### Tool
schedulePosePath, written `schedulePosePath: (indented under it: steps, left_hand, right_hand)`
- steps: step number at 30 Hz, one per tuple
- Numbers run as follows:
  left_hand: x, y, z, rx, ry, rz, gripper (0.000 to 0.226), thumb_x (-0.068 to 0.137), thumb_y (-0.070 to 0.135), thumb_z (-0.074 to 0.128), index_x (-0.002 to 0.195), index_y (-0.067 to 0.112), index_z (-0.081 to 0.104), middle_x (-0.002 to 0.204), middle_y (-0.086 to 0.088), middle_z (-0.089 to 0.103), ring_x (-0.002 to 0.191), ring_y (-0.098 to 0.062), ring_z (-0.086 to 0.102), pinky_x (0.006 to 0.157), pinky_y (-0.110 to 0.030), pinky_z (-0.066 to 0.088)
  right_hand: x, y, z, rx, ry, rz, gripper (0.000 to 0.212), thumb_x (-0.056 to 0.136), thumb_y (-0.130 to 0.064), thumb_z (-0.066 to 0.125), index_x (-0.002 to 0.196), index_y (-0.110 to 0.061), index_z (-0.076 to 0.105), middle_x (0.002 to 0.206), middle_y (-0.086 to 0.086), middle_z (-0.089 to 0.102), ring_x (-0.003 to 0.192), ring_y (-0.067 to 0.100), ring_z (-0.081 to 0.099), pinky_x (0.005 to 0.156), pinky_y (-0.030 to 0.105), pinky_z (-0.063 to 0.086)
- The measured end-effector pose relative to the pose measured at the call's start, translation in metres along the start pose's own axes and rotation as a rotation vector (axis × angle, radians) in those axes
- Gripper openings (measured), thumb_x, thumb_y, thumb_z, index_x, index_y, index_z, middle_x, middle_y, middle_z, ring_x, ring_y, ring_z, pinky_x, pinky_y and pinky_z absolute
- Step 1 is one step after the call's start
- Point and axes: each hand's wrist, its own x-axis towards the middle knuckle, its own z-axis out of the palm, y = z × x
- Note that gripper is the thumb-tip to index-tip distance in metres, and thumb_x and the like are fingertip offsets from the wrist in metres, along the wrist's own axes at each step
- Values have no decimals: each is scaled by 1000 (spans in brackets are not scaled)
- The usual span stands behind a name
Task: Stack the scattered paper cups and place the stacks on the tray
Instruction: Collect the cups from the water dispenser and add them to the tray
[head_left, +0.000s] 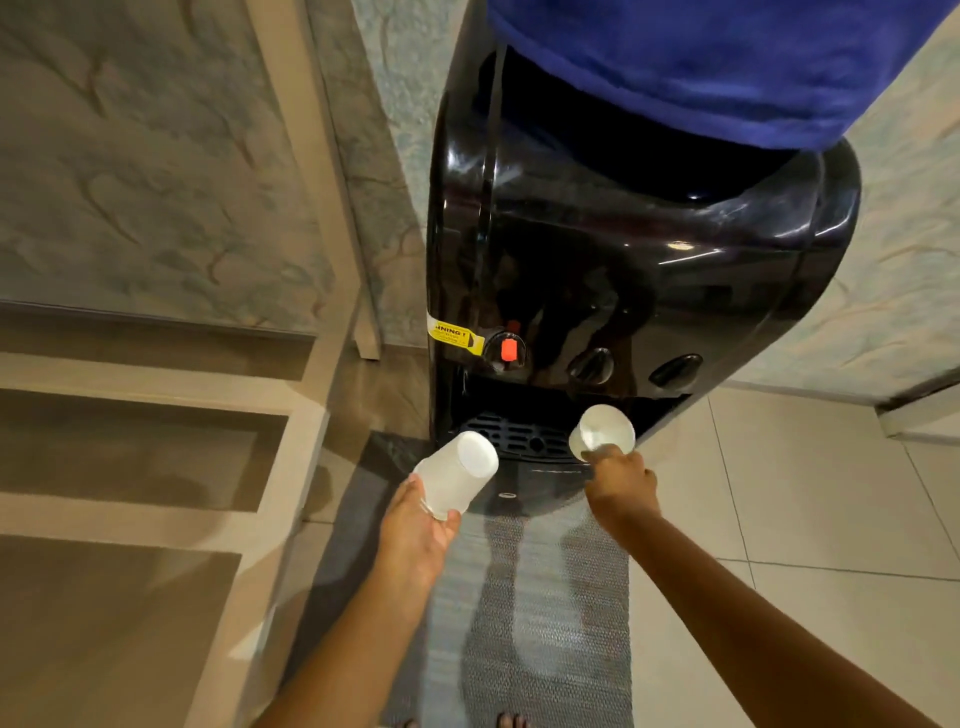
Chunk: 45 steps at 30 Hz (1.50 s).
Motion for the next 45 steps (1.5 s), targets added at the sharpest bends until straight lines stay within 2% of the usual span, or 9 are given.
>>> schedulePosePath:
  steps: [10, 15, 21, 27, 31, 36, 39, 43, 45]
  left_hand:
    - [1, 2, -1, -54, 12, -29, 21, 97, 25, 36, 110, 15, 48, 115, -8, 50, 75, -15, 53, 39, -11, 44]
    - [-11, 6, 11, -93, -58, -41, 21, 97, 23, 37, 94, 10, 53, 91, -6, 60, 57, -15, 65, 38, -17, 49]
    - [-44, 1, 17, 58, -181, -52, 28, 97, 24, 35, 104, 5, 55, 70, -5, 71, 59, -17, 65, 42, -21, 47]
    - [-95, 24, 51, -34, -288, -66, 45, 96, 40, 28, 107, 7, 57, 94, -13, 65, 80, -26, 60, 52, -31, 56]
    - [-126, 46, 71, -43, -270, -12, 38, 96, 43, 25, 105, 16, 51, 69, -6, 67, 48, -19, 65, 36, -20, 48]
    - [-177, 96, 123, -26, -313, 161, 67, 83, 41, 59, 131, -2, 40, 98, -22, 67, 90, -24, 62, 83, -34, 51]
    - [-192, 125, 142, 58, -272, 239, 41, 98, 21, 29, 121, -9, 46, 124, -37, 49, 92, -41, 55, 59, -34, 55]
    - [-227, 163, 162, 19, -411, 295, 35, 97, 16, 29, 92, -6, 55, 67, -22, 69, 60, -35, 64, 39, -34, 53]
    - [-240, 179, 170, 116, -440, 340, 33, 95, 12, 30, 100, -8, 55, 67, -21, 67, 63, -35, 63, 41, -34, 54]
  right_hand:
    - [-58, -26, -43, 693, 227, -346, 68, 71, 5, 60, 127, -29, 43, 114, 6, 49, 104, 22, 45, 80, 20, 42]
    - [-63, -40, -59, 1212, -304, -123, 63, 71, -12, 77, 118, -32, 42, 115, -5, 53, 104, 12, 54, 72, 17, 52]
    - [-86, -55, -58, 1170, -379, -157, 53, 68, -4, 79, 111, -22, 53, 109, 0, 61, 107, 18, 58, 82, 28, 54]
    - [-114, -71, -96, 966, -193, -300, 71, 64, -14, 82, 119, -33, 40, 125, 4, 47, 111, 13, 50, 95, 29, 46]
    - [-126, -83, -127, 926, -178, -324, 81, 60, -20, 81, 126, -32, 36, 126, 1, 47, 116, 15, 48, 99, 32, 44]
    - [-132, -97, -196, 976, -75, -454, 71, 60, -14, 84, 114, -31, 42, 119, -6, 57, 102, 0, 54, 77, 5, 42]
    - [-137, -109, -231, 1032, 5, -465, 75, 58, -17, 83, 118, -36, 43, 115, -10, 60, 104, 3, 56, 79, 7, 45]
    - [-144, -125, -279, 1032, 40, -536, 75, 53, -12, 83, 117, -28, 49, 115, -3, 63, 105, 11, 59, 88, 23, 49]
    - [-146, -132, -299, 1034, 60, -564, 67, 56, -7, 84, 112, -24, 50, 112, -2, 63, 100, 9, 59, 82, 16, 49]
